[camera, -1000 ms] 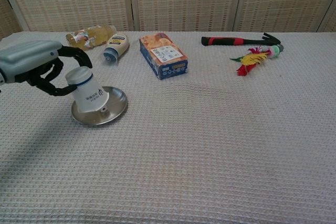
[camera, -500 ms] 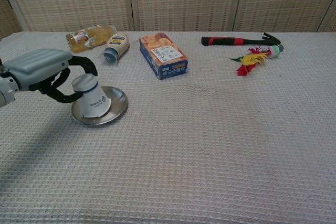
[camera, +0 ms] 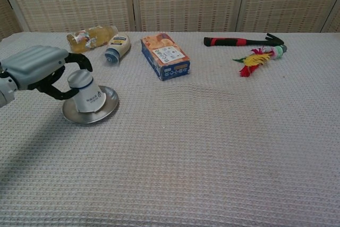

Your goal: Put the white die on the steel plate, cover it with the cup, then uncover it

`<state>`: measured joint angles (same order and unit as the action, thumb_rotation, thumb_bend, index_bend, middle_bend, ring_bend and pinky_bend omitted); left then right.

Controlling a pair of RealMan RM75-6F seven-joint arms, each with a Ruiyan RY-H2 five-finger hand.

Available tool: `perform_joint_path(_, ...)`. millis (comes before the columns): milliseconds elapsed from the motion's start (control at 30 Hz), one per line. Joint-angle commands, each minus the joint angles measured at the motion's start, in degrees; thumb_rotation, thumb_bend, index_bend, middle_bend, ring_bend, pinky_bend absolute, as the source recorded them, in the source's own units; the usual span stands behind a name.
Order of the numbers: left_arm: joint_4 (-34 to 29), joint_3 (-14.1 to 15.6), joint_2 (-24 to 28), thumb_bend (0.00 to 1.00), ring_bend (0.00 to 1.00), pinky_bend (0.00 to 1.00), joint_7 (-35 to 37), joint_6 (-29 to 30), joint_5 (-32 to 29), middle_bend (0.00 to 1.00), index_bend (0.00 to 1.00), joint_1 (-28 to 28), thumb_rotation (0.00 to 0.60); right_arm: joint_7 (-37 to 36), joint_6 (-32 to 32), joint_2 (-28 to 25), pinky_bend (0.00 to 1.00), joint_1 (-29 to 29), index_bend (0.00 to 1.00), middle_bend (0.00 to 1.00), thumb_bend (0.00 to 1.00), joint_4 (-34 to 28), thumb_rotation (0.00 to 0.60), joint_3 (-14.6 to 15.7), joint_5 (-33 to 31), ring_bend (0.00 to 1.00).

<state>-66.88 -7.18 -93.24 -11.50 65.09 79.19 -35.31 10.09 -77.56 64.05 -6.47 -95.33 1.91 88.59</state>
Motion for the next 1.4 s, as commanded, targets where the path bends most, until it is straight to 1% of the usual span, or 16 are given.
perform_joint_path(33, -5.1, 0.6, 2.6, 0.44, 0.76, 0.93, 4.6, -4.1, -1.1, 0.64, 0.47, -0.2, 0.600, -0.1, -0.2, -0.1, 0.00, 0.1, 0.00, 0.00, 0.18, 0.0, 0.600, 0.0, 0.0, 0.00)
perform_joint_path(167, -8.0, 0.7, 4.8, 0.44, 0.76, 0.93, 6.2, -5.3, -0.9, 0.64, 0.47, -0.4, 0.600, 0.0, 0.0, -0.1, 0.00, 0.1, 0.00, 0.00, 0.18, 0.0, 0.600, 0.0, 0.1, 0.00)
perform_joint_path(267, -8.0, 0.2, 5.2, 0.44, 0.76, 0.93, 6.0, -5.3, -1.2, 0.64, 0.48, -0.6, 0.600, 0.0, 0.1, -0.1, 0.00, 0.0, 0.00, 0.00, 0.18, 0.0, 0.600, 0.0, 0.0, 0.00)
perform_joint_path(367, -5.6, -0.2, 4.3, 0.44, 0.76, 0.93, 3.5, -3.5, -1.0, 0.65, 0.48, -0.5, 0.600, 0.0, -0.1, -0.1, 0.00, 0.1, 0.00, 0.00, 0.18, -0.1, 0.600, 0.0, 0.1, 0.00)
perform_joint_path(467, -1.3, -0.4, 2.3, 0.44, 0.76, 0.93, -0.7, -1.1, -0.6, 0.65, 0.48, -0.4, 0.600, 0.1, -0.3, -0.1, 0.00, 0.2, 0.00, 0.00, 0.18, -0.1, 0.600, 0.0, 0.1, 0.00)
perform_joint_path(533, 1.0, -0.5, 1.2, 0.44, 0.76, 0.93, -3.1, -0.6, -1.0, 0.65, 0.48, -0.3, 0.600, 0.1, -0.3, -0.1, 0.00, 0.2, 0.00, 0.00, 0.18, -0.2, 0.600, 0.0, 0.1, 0.00)
perform_joint_path(633, 2.4, -0.5, 0.3, 0.44, 0.76, 0.93, -5.4, -0.3, -1.5, 0.65, 0.48, -0.2, 0.600, 0.2, -0.2, -0.1, 0.00, 0.2, 0.00, 0.00, 0.18, -0.2, 0.600, 0.0, 0.1, 0.00)
perform_joint_path(700, 1.5, -0.4, 0.5, 0.44, 0.76, 0.93, -4.8, -0.5, -1.6, 0.65, 0.48, -0.1, 0.600, 0.2, -0.2, 0.0, 0.00, 0.2, 0.00, 0.00, 0.18, -0.2, 0.600, 0.1, 0.2, 0.00)
perform_joint_path(767, -0.8, 0.1, 1.5, 0.44, 0.76, 0.93, -3.3, -1.0, -1.1, 0.65, 0.48, 0.0, 0.600, 0.2, -0.1, 0.0, 0.00, 0.2, 0.00, 0.00, 0.18, -0.2, 0.600, 0.1, 0.2, 0.00)
perform_joint_path(900, -8.0, 1.1, 5.1, 0.44, 0.76, 0.93, 2.7, -4.7, -0.7, 0.65, 0.48, -0.3, 0.600, 0.2, -0.2, -0.1, 0.00, 0.2, 0.00, 0.00, 0.18, -0.2, 0.600, 0.1, 0.2, 0.00)
perform_joint_path(1067, -10.8, 1.1, 7.1, 0.44, 0.76, 0.93, 5.4, -6.3, -0.7, 0.65, 0.49, -0.6, 0.600, 0.3, -0.2, -0.1, 0.00, 0.3, 0.00, 0.00, 0.18, -0.3, 0.600, 0.1, 0.1, 0.00)
perform_joint_path(1167, -7.5, 0.2, 6.4, 0.44, 0.76, 0.93, 2.7, -4.8, -1.1, 0.65, 0.49, -0.7, 0.600, 0.3, -0.4, -0.1, 0.00, 0.3, 0.00, 0.00, 0.18, -0.4, 0.600, 0.1, 0.3, 0.00)
perform_joint_path(1267, -2.7, -0.5, 4.0, 0.44, 0.76, 0.93, -0.7, -3.1, -2.2, 0.65, 0.49, -0.5, 0.600, 0.3, -0.3, -0.1, 0.00, 0.3, 0.00, 0.00, 0.18, -0.3, 0.600, 0.2, 0.3, 0.00)
perform_joint_path(1400, 0.4, -0.9, 2.3, 0.44, 0.76, 0.93, -1.3, -2.5, -2.9, 0.65, 0.49, -0.4, 0.600, 0.3, -0.2, -0.1, 0.00, 0.2, 0.00, 0.00, 0.18, -0.3, 0.600, 0.1, 0.3, 0.00)
